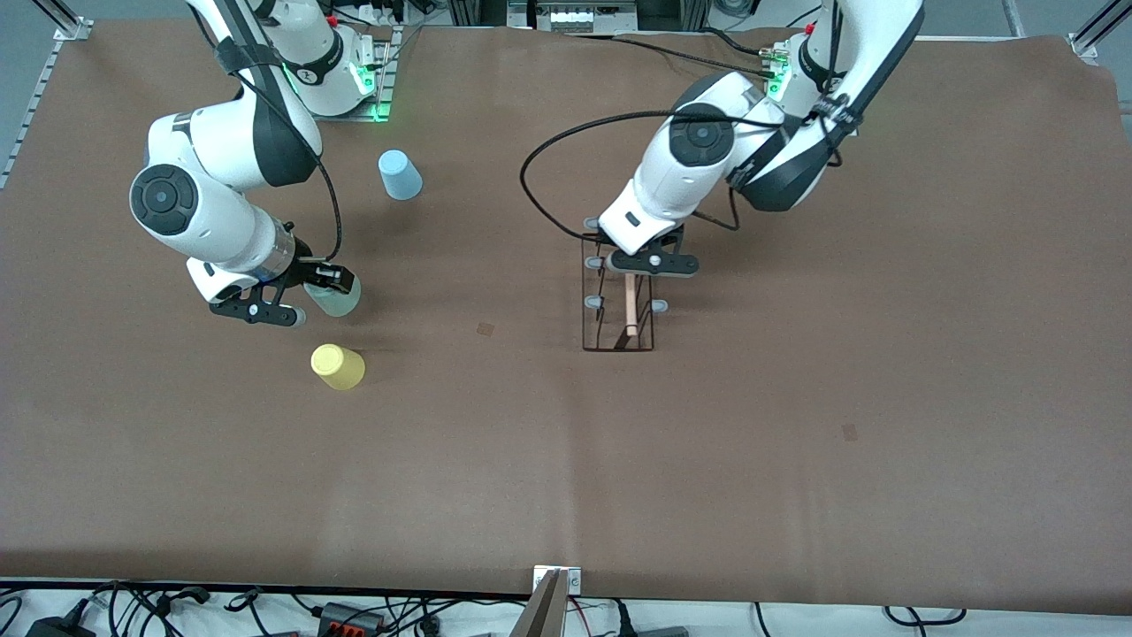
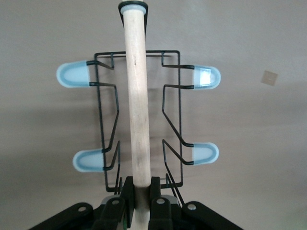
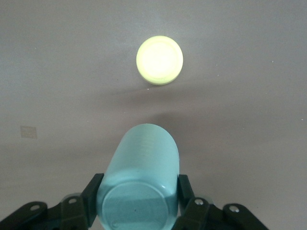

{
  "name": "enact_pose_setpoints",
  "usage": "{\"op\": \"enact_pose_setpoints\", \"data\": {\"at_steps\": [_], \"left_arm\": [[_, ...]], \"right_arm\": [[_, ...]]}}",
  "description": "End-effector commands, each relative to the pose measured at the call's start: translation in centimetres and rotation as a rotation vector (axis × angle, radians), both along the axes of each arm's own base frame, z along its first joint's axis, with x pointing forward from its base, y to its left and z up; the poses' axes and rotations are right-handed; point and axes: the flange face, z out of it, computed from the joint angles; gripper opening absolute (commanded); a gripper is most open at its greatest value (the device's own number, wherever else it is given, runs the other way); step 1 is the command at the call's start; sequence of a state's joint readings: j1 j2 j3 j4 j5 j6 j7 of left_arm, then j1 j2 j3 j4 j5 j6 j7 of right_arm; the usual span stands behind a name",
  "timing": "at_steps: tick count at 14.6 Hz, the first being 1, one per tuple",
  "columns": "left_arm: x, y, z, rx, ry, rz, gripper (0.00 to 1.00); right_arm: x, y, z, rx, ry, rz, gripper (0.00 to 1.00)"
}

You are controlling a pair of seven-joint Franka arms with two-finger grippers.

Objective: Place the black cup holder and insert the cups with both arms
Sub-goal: 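Carry the rack to mid-table with the left gripper while the right lifts the cup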

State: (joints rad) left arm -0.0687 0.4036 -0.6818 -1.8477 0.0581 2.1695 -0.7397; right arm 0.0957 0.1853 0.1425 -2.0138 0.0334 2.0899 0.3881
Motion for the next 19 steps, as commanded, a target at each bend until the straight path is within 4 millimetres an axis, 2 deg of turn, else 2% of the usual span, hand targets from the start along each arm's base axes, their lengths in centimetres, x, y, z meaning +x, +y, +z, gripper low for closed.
{"op": "enact_pose_setpoints", "data": {"at_steps": [1, 3, 7, 8, 9, 10, 11, 14, 16, 17, 19], "left_arm": [[1.1, -1.9, 0.1, 0.003, -0.026, -0.022, 0.01], [1.2, -2.0, -0.7, 0.036, -0.048, -0.04, 0.01], [-0.2, -3.7, -2.3, 0.05, -0.024, -0.033, 0.01], [-0.1, -3.7, -2.1, 0.048, -0.026, -0.021, 0.05], [0.1, -3.7, -1.9, 0.048, -0.023, 0.002, 0.31], [0.1, -3.7, -1.9, 0.052, -0.023, 0.017, 0.86], [0.1, -3.7, -1.8, 0.055, -0.031, 0.012, 1.0], [0.3, -3.3, -1.2, 0.066, -0.047, 0.005, 1.0], [0.9, -2.5, 0.9, 0.062, -0.082, 0.023, 1.0], [1.6, -1.5, 2.2, 0.068, -0.102, 0.041, 1.0], [3.2, 2.2, 5.5, 0.115, -0.123, 0.088, 1.0]], "right_arm": [[0.0, -0.1, 0.2, 0.003, 0.007, 0.016, 0.24], [0.0, -0.2, 0.4, 0.006, 0.004, 0.027, 0.24], [0.0, -0.3, 1.0, 0.007, -0.005, 0.023, 0.24], [0.0, -0.3, 1.3, 0.008, -0.009, 0.019, 0.24], [0.0, -0.3, 1.5, 0.008, -0.012, 0.018, 0.24], [0.0, -0.3, 1.6, 0.008, -0.014, 0.016, 0.24], [0.0, -0.4, 1.6, 0.008, -0.014, 0.018, 0.24], [0.0, -0.3, 1.7, 0.008, -0.017, 0.01, 0.24], [-0.1, -0.3, 2.5, 0.009, -0.028, 0.005, 0.24], [-0.3, -0.1, 3.1, 0.012, -0.034, 0.007, 0.24], [-1.0, 0.4, 4.3, 0.001, -0.017, -0.043, 0.24]]}}
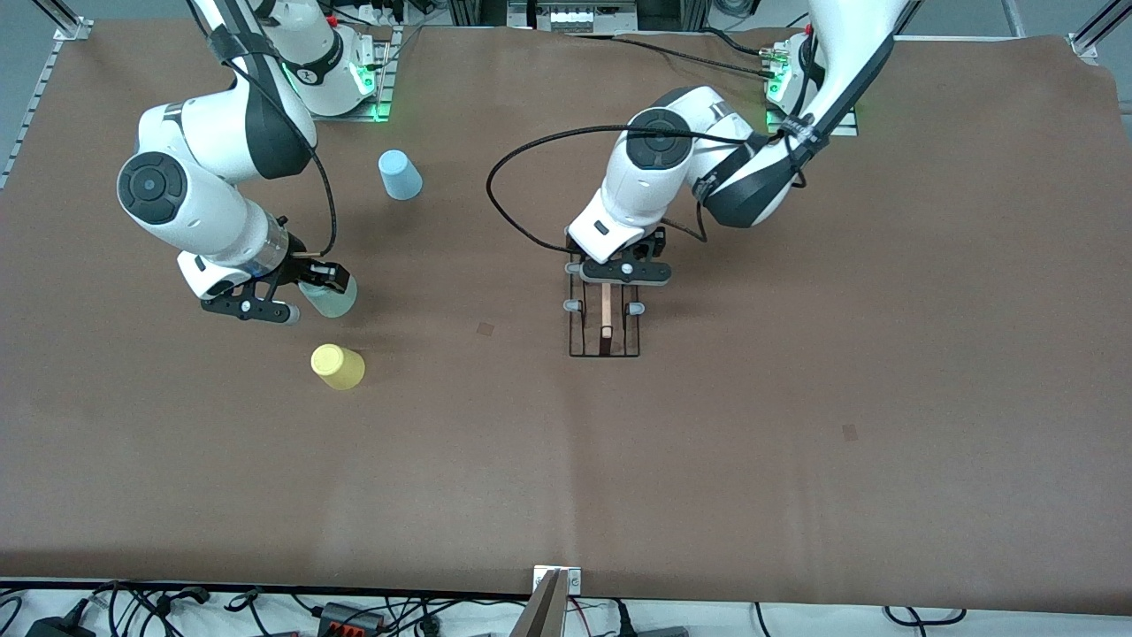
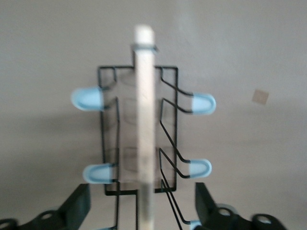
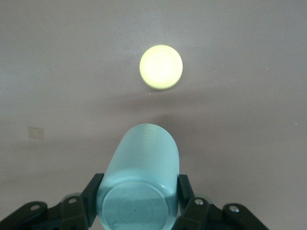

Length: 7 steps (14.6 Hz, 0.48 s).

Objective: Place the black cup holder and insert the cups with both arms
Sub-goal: 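Carry the rack to mid-table with the left gripper while the right lifts the cup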

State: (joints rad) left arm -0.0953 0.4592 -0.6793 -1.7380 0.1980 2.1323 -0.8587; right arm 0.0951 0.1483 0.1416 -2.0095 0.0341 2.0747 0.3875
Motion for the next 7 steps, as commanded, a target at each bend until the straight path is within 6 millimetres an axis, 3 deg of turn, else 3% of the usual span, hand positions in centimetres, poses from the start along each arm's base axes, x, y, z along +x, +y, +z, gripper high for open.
{"op": "enact_pose_setpoints", "data": {"at_steps": [1, 3, 7], "left_arm": [[1.6, 5.4, 5.1, 0.099, -0.044, 0.068, 1.0], [2.5, 9.4, 7.1, 0.169, -0.026, 0.026, 1.0], [5.3, 19.8, 9.4, 0.236, 0.034, -0.112, 1.0]], "right_arm": [[-1.2, 1.3, 2.9, -0.001, 0.0, -0.066, 0.24], [-2.8, 4.7, 4.9, 0.017, -0.004, -0.144, 0.24], [-6.9, 16.6, 8.7, 0.086, -0.005, -0.332, 0.24]]}}
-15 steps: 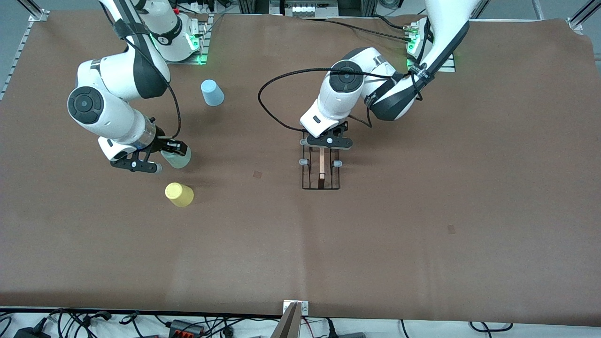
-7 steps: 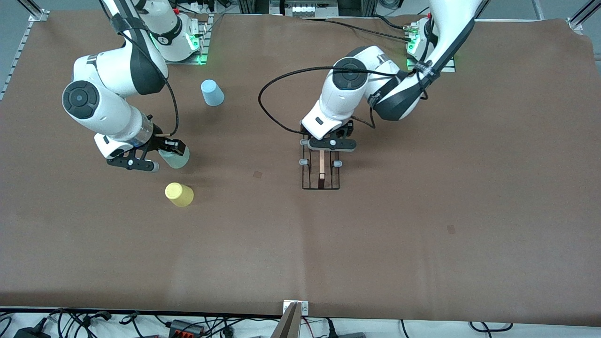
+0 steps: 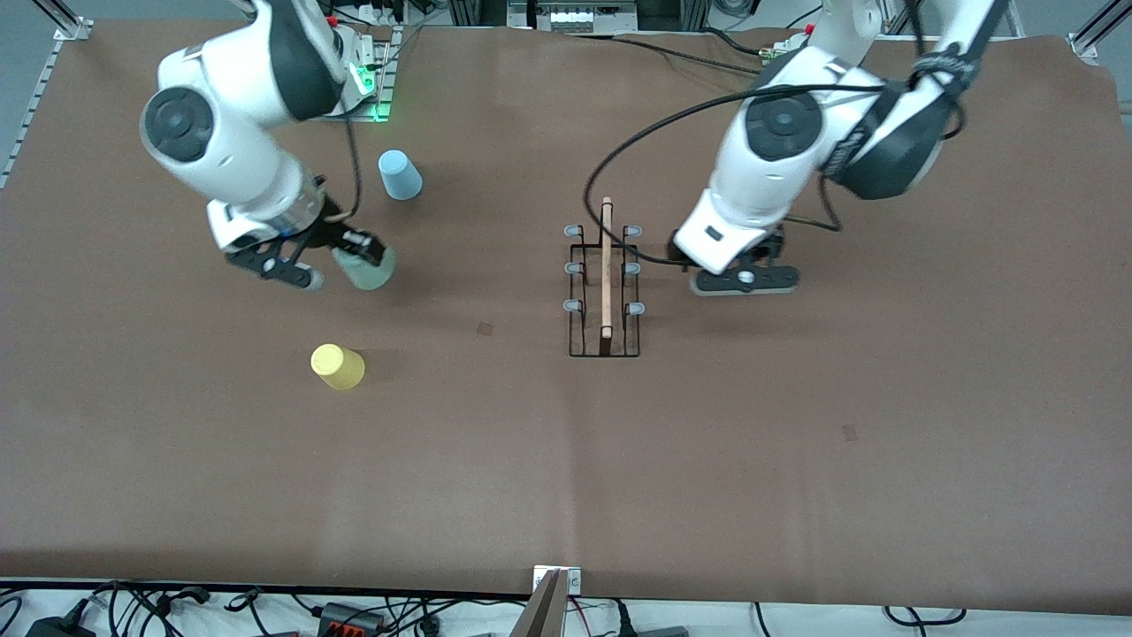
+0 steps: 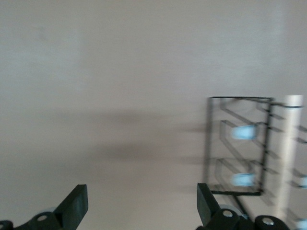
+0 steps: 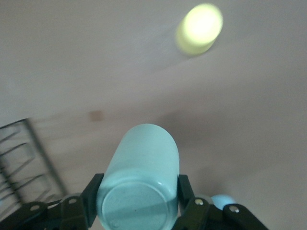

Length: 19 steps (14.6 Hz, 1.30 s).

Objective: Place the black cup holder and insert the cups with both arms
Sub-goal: 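Move the teal cup over the rack while the left gripper withdraws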

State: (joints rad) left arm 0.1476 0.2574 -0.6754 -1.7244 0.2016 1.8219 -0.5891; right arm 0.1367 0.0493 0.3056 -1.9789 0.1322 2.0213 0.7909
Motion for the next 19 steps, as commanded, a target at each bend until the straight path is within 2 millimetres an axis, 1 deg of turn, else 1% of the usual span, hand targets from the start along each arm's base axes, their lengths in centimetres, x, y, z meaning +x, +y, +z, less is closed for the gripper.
{"op": "enact_pose_setpoints", "data": {"at_steps": [1, 3, 4, 5, 6, 7, 8, 9, 10, 11, 13, 14, 15, 16, 17, 18, 19], "left_arm": [[1.6, 7.9, 1.0, 0.049, 0.039, -0.097, 1.0], [3.3, 14.1, 1.5, 0.034, 0.051, -0.142, 1.0], [4.1, 16.8, 2.3, 0.023, 0.042, -0.149, 1.0], [4.6, 19.3, 2.8, 0.017, 0.046, -0.164, 1.0], [4.7, 21.3, 3.2, 0.014, 0.059, -0.18, 1.0], [4.9, 23.5, 3.8, 0.009, 0.068, -0.188, 1.0], [4.8, 25.7, 4.4, 0.006, 0.089, -0.187, 1.0], [4.9, 27.7, 5.5, -0.011, 0.096, -0.19, 1.0], [4.9, 29.1, 6.8, -0.017, 0.098, -0.207, 1.0], [4.8, 29.8, 8.3, -0.021, 0.104, -0.227, 1.0], [4.2, 31.1, 11.2, -0.027, 0.127, -0.22, 1.0], [4.0, 31.5, 12.2, -0.03, 0.128, -0.217, 1.0], [3.3, 31.0, 13.4, -0.01, 0.116, -0.236, 1.0], [2.4, 30.7, 14.8, 0.015, 0.11, -0.234, 1.0], [1.9, 30.3, 15.2, 0.033, 0.114, -0.234, 1.0], [1.9, 31.3, 15.0, 0.016, 0.117, -0.207, 1.0], [1.9, 31.9, 14.7, -0.04, 0.112, -0.18, 1.0]], "right_arm": [[-3.5, 8.1, 2.1, 0.022, 0.015, -0.127, 0.24], [-5.3, 13.0, 1.8, 0.043, 0.009, -0.186, 0.24], [-6.3, 15.2, 1.3, 0.057, 0.006, -0.219, 0.24], [-7.0, 16.9, 0.4, 0.068, 0.001, -0.243, 0.24], [-7.8, 18.6, -0.4, 0.08, -0.003, -0.256, 0.24], [-8.2, 19.7, -1.5, 0.083, -0.005, -0.274, 0.24], [-8.4, 20.5, -2.0, 0.09, -0.014, -0.29, 0.25], [-8.9, 21.5, -2.9, 0.095, -0.017, -0.298, 0.25], [-9.2, 22.3, -3.6, 0.1, -0.024, -0.304, 0.25], [-9.2, 22.7, -4.3, 0.096, -0.036, -0.306, 0.25], [-9.1, 22.8, -5.5, 0.08, -0.033, -0.302, 0.25], [-8.8, 23.1, -5.5, 0.093, -0.039, -0.302, 0.25], [-8.3, 23.6, -5.3, 0.113, -0.046, -0.303, 0.25], [-8.5, 23.9, -5.8, 0.113, -0.042, -0.298, 0.26], [-9.0, 24.4, -6.3, 0.109, -0.034, -0.29, 0.27], [-9.1, 24.6, -6.7, 0.106, -0.03, -0.286, 0.27], [-9.1, 24.7, -7.0, 0.103, -0.028, -0.283, 0.27]]}}
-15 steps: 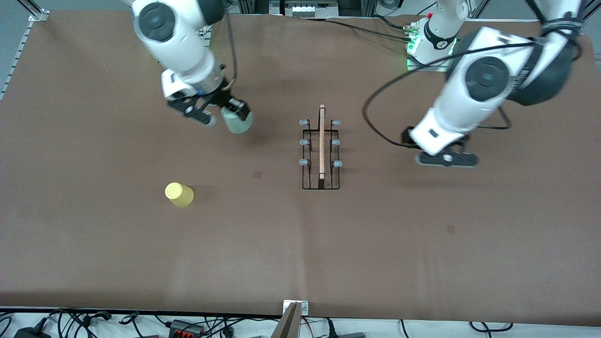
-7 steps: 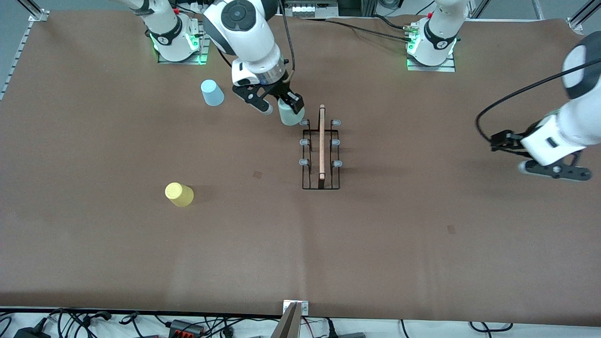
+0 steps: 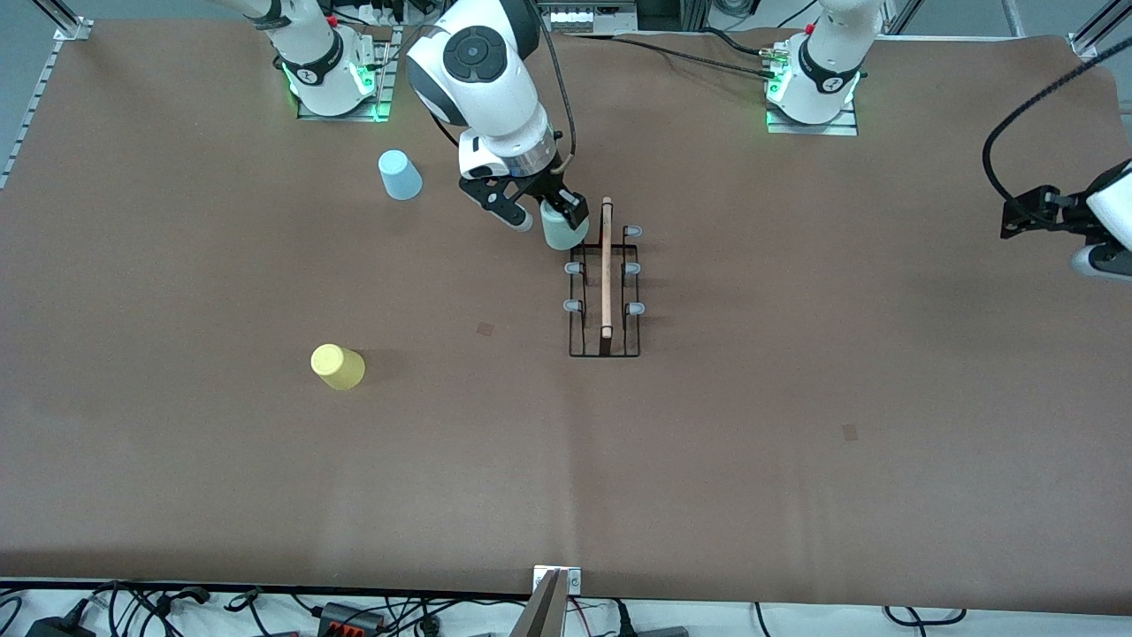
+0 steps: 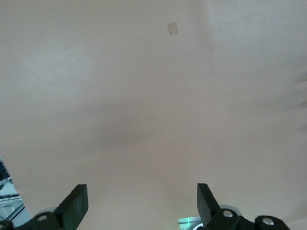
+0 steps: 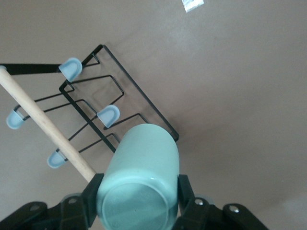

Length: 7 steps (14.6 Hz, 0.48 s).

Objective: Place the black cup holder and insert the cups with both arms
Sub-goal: 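Move the teal cup over the rack while the left gripper withdraws, then lower the teal cup onto a rack peg and open the right gripper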

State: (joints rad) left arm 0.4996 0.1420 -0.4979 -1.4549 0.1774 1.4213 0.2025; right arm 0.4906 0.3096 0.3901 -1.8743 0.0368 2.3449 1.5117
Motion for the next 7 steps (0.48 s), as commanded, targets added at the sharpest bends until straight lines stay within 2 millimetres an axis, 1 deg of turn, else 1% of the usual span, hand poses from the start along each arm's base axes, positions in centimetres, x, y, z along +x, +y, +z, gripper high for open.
{"op": "enact_pose_setpoints", "data": {"at_steps": [1, 2, 3, 4, 5, 6, 7], "left_arm": [[-0.7, 1.3, 0.0, -0.086, 0.006, 0.036, 1.0], [-0.8, 1.0, -0.3, -0.094, 0.012, 0.039, 1.0], [-1.3, 0.0, -0.2, -0.08, 0.015, 0.042, 1.0], [-2.1, -0.7, -1.1, -0.075, 0.023, 0.036, 1.0], [-3.0, -0.8, -0.9, -0.074, -0.023, 0.033, 1.0], [-4.3, -1.0, -1.1, -0.075, -0.073, 0.024, 1.0], [-5.5, -1.3, -1.3, -0.075, -0.104, 0.018, 1.0]], "right_arm": [[-0.1, 1.1, -0.5, -0.007, -0.011, -0.002, 0.27], [-0.1, 1.1, -0.8, -0.012, -0.013, 0.002, 0.27], [0.0, 1.2, -1.1, -0.007, -0.013, 0.001, 0.28], [0.1, 1.2, -1.3, -0.003, -0.015, 0.0, 0.3], [0.2, 1.3, -1.6, -0.002, -0.012, -0.001, 0.33], [0.1, 1.3, -1.9, -0.004, -0.01, -0.001, 0.47], [0.2, 1.3, -1.9, -0.003, -0.01, 0.0, 0.73]]}}
